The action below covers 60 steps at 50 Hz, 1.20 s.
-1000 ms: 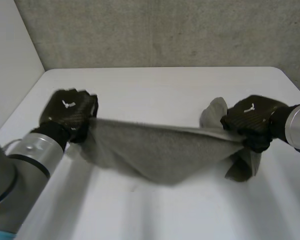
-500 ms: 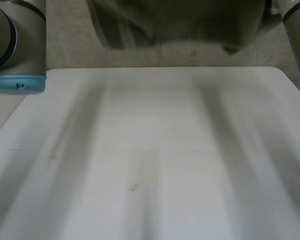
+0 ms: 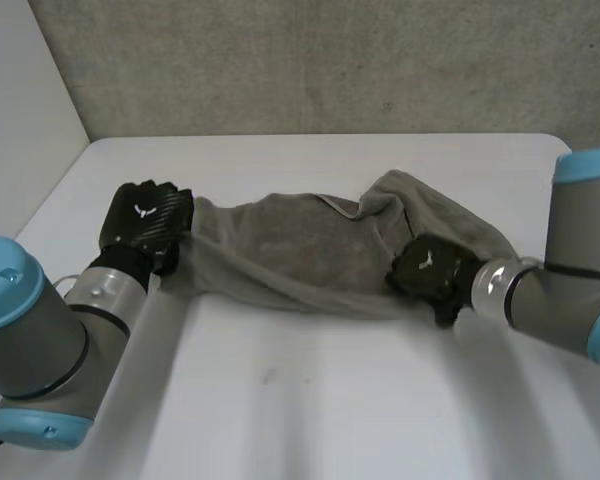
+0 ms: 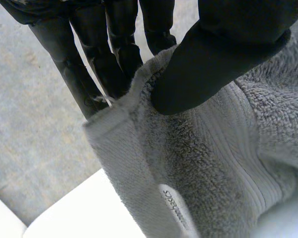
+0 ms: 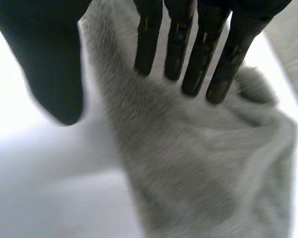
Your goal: Fold the towel.
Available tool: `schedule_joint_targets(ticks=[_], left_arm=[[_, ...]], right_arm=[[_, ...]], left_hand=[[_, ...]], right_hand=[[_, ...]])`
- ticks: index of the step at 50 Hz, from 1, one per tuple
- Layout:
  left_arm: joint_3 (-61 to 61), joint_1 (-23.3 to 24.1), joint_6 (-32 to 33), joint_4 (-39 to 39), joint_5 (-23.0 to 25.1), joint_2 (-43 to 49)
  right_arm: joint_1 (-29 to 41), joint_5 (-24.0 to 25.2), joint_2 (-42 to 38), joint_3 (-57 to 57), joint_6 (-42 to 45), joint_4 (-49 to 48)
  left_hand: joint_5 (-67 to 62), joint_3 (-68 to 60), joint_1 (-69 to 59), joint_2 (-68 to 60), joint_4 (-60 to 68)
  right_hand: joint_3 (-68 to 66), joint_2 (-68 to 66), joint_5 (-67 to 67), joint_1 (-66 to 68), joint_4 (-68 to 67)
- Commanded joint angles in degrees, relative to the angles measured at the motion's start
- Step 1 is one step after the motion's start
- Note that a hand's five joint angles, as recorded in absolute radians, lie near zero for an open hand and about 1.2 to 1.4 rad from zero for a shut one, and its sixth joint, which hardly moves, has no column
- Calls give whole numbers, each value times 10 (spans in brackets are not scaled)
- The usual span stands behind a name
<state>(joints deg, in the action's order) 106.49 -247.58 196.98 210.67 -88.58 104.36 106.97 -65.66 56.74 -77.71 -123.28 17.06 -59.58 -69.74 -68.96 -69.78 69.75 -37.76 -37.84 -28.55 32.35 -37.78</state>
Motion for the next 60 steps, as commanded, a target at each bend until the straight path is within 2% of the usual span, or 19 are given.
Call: schedule_joint_targets(ticks=[1,5,11,18,23,30,39,47,60], left_arm=[[12,-18,0,-2,-1,-20],[13,-19,0,-3,-1,-38],[24,-19,-2,-4,-1,-79],[29,-21,-1,-2,-1,-99],[31,-33,-1,-1,0,-102],[39,-47,-2,0,6,-97],[45,-44,-2,2,9,-93],[46,-44,-4,3,9,-92],[47,-44,-4,4,9,-86]], right_arm=[[-22,2,7,-22,-71,-8],[-51,3,41,-43,-166,-48],[-106,8,98,-113,-239,-113],[-167,12,108,-132,-240,-138],[-203,23,99,-129,-212,-136],[-208,59,54,-123,-176,-140],[-207,69,-13,-73,-188,-135],[-208,86,-22,-64,-209,-141],[-205,88,-61,-35,-209,-143]], left_hand=[[-104,-103,-110,-102,102],[-104,-103,-110,-102,102],[-104,-103,-110,-102,102],[-104,-103,-110,-102,102],[-104,-103,-110,-102,102],[-104,-103,-110,-102,102],[-104,-103,-110,-102,102],[-104,-103,-110,-102,102],[-104,-103,-110,-102,102]], right_hand=[[146,146,154,-92,146],[144,145,152,-90,144],[139,140,147,-85,139],[100,101,108,-46,100],[15,15,22,40,15],[11,12,19,43,11],[-16,-15,-8,70,-16],[-33,-32,-25,87,-32],[-102,-101,-94,156,-101]])
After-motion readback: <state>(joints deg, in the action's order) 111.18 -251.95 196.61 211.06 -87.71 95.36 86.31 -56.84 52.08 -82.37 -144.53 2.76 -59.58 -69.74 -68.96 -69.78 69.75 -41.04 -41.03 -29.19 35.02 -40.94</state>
